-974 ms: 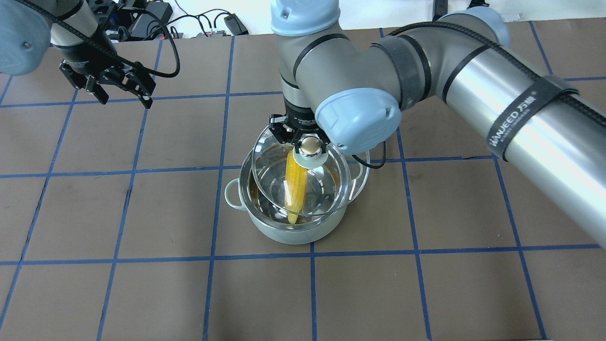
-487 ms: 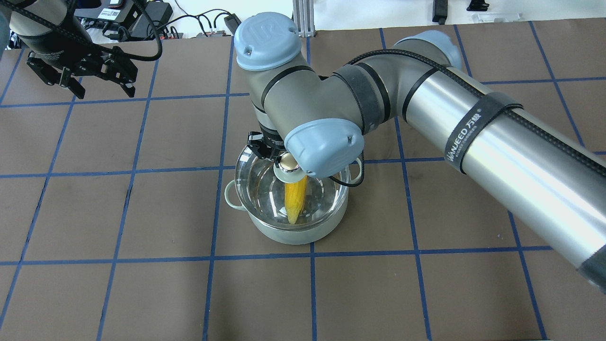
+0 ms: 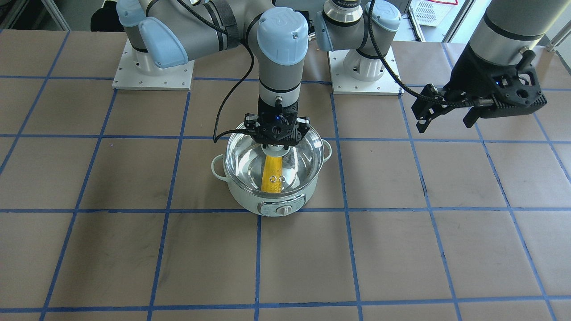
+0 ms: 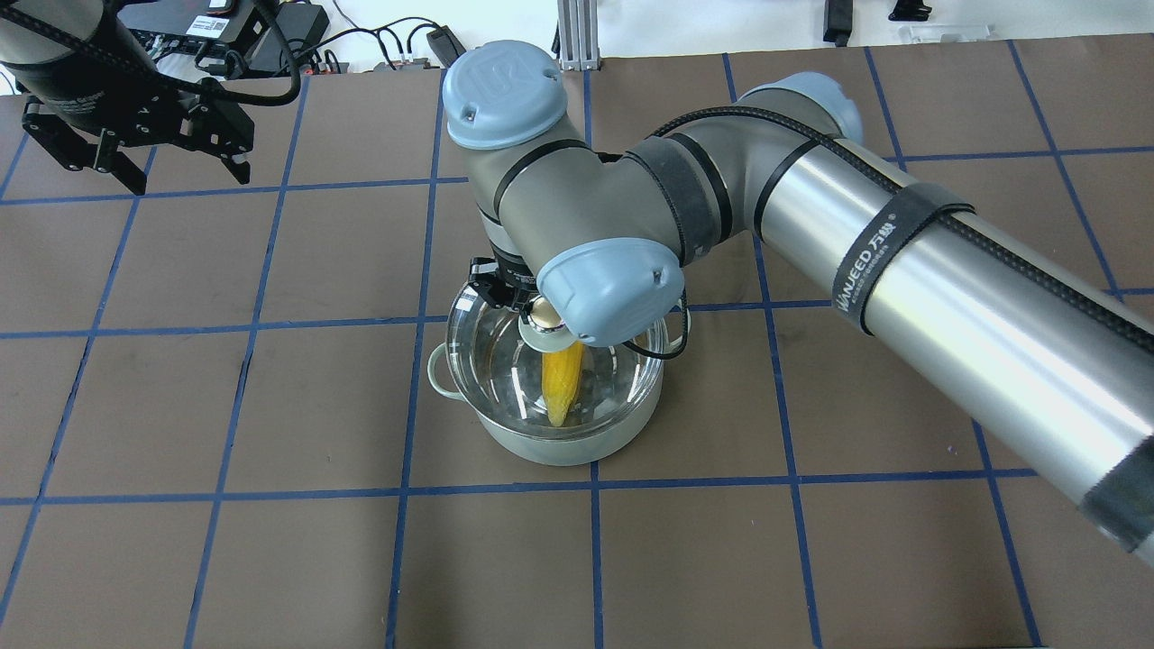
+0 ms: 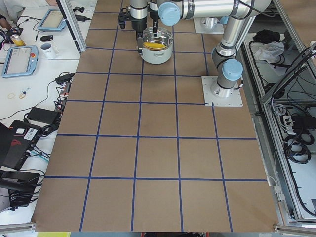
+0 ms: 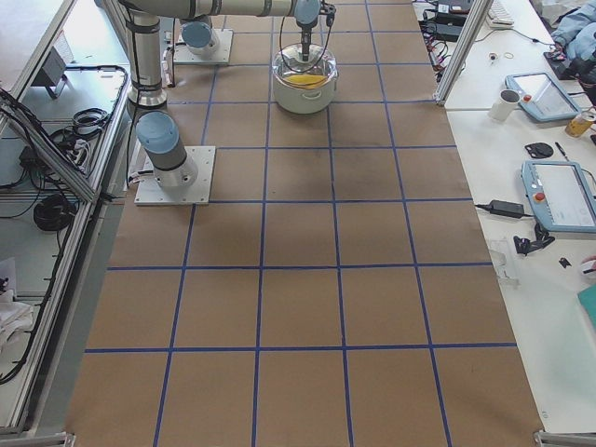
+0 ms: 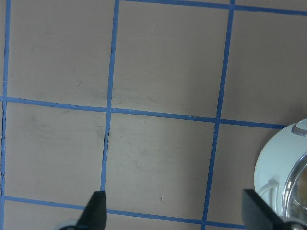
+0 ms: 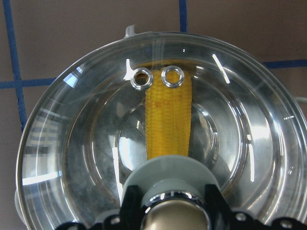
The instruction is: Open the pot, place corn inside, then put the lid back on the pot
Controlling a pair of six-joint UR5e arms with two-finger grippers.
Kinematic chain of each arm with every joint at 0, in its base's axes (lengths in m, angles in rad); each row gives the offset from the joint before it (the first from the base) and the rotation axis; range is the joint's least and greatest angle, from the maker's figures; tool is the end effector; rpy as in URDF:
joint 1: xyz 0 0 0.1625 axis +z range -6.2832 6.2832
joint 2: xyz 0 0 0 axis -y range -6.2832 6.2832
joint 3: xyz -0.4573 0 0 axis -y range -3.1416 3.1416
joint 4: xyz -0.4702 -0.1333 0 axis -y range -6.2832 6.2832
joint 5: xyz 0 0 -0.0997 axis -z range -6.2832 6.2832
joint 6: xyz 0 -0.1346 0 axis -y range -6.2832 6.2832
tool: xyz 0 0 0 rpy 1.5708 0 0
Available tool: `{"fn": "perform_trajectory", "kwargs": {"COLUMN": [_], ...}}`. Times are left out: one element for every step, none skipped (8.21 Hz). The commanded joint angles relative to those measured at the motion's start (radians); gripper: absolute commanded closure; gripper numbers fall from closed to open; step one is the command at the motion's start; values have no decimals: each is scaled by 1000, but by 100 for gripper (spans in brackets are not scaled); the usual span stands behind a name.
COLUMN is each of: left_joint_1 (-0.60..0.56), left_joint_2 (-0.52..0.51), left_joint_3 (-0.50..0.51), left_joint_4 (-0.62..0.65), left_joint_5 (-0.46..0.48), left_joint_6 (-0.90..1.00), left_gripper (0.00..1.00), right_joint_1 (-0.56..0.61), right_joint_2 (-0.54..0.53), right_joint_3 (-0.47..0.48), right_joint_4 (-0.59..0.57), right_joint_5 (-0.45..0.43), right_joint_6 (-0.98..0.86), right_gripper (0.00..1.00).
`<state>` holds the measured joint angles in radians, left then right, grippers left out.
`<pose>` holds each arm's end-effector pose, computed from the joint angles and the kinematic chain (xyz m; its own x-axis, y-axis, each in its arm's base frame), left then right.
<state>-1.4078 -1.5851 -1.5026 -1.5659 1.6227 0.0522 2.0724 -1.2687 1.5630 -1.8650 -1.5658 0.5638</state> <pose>-0.0300 -0.5962 0.5168 -0.9920 -0.1134 -0.0548 -0.1104 0.9923 -0.0560 0.4472 -0.5368 0.3281 -0.9981 0.0622 -0.0042 0.0622 0.9981 0.0027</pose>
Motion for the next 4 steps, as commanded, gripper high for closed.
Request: {"fn": "perform_trajectory", "kwargs": {"left_joint_1": [-80, -114, -137, -143], "left_joint_2": [45, 39, 49, 53], "left_joint_3": [2, 2, 2, 1], "left_joint_4": [-37, -36, -36, -36], "left_joint_5": [14, 22, 29, 25], "left_joint_6": [-3, -17, -20, -20], "left_gripper": [0, 0, 0, 0], "right_joint_1": [0, 0, 0, 0], "right_joint_2": [11, 12, 12, 14], "right_joint_3": [6, 6, 6, 8], "right_joint_4": [-6, -6, -6, -6], "right_joint_5": [0, 0, 0, 0], "right_joint_6": [-4, -5, -8, -8], "right_gripper": [100, 100, 100, 100]}}
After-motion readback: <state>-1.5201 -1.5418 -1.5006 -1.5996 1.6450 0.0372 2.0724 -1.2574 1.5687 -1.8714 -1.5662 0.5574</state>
